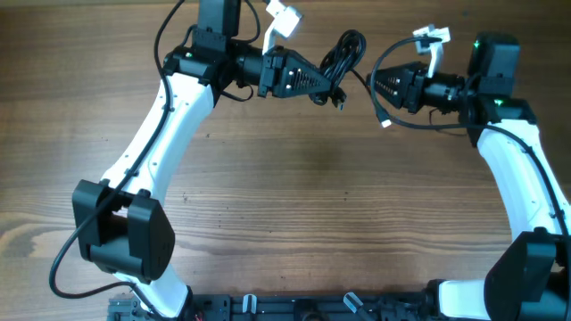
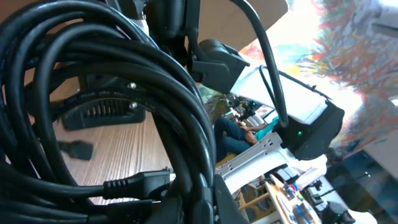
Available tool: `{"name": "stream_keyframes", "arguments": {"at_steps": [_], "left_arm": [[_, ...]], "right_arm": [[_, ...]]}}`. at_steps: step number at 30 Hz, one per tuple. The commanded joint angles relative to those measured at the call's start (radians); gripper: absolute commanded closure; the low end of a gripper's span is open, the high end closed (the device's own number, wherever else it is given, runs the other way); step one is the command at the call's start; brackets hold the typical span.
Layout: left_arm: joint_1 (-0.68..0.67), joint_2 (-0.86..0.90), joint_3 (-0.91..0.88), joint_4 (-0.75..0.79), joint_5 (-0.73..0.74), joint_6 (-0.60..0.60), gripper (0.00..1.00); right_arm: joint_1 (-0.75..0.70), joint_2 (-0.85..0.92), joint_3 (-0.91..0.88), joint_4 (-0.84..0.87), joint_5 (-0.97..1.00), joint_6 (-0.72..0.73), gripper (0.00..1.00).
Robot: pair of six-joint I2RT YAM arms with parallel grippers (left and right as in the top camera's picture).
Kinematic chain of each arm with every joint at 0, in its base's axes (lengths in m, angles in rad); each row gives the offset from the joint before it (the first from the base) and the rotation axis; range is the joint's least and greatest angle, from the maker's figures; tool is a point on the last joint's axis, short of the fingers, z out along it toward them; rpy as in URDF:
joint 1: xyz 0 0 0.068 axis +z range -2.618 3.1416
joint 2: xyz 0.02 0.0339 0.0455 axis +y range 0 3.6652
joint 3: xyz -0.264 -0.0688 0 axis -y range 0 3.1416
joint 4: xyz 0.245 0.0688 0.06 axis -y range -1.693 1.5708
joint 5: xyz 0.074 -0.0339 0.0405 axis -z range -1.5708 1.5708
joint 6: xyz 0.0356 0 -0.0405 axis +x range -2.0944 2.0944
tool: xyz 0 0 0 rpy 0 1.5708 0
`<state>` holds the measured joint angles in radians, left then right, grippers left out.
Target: Untangle cables
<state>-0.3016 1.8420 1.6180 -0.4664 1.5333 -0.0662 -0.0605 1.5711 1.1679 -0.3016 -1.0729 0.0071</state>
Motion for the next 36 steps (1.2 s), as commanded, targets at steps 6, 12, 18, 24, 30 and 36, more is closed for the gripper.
{"name": "stream_keyframes", "arguments": {"at_steps": [6, 12, 18, 24, 30, 36], "left_arm": [[-0.004, -0.002, 0.011, 0.014, 0.043, -0.079, 0.96], [-0.004, -0.002, 0.011, 0.076, 0.043, -0.192, 0.96], [-0.004, -0.002, 0.011, 0.242, 0.040, -0.470, 0.96], [0.016, -0.002, 0.011, 0.450, -0.050, -0.840, 0.96], [0.078, -0.002, 0.011, 0.459, -0.268, -0.964, 0.96], [0.082, -0.002, 0.011, 0.444, -0.446, -0.967, 0.96]], "right_arm": [[0.068, 0.121, 0.015, 0.003, 0.055, -0.050, 0.77], [0.068, 0.127, 0.015, 0.030, -0.033, -0.026, 0.83], [0.065, 0.127, 0.015, 0.086, -0.080, 0.060, 0.96], [0.009, 0.111, 0.016, 0.100, -0.204, 0.179, 0.96], [-0.021, 0.008, 0.016, -0.018, -0.177, 0.172, 0.96], [-0.021, -0.113, 0.016, -0.184, -0.090, 0.118, 0.96]]}}
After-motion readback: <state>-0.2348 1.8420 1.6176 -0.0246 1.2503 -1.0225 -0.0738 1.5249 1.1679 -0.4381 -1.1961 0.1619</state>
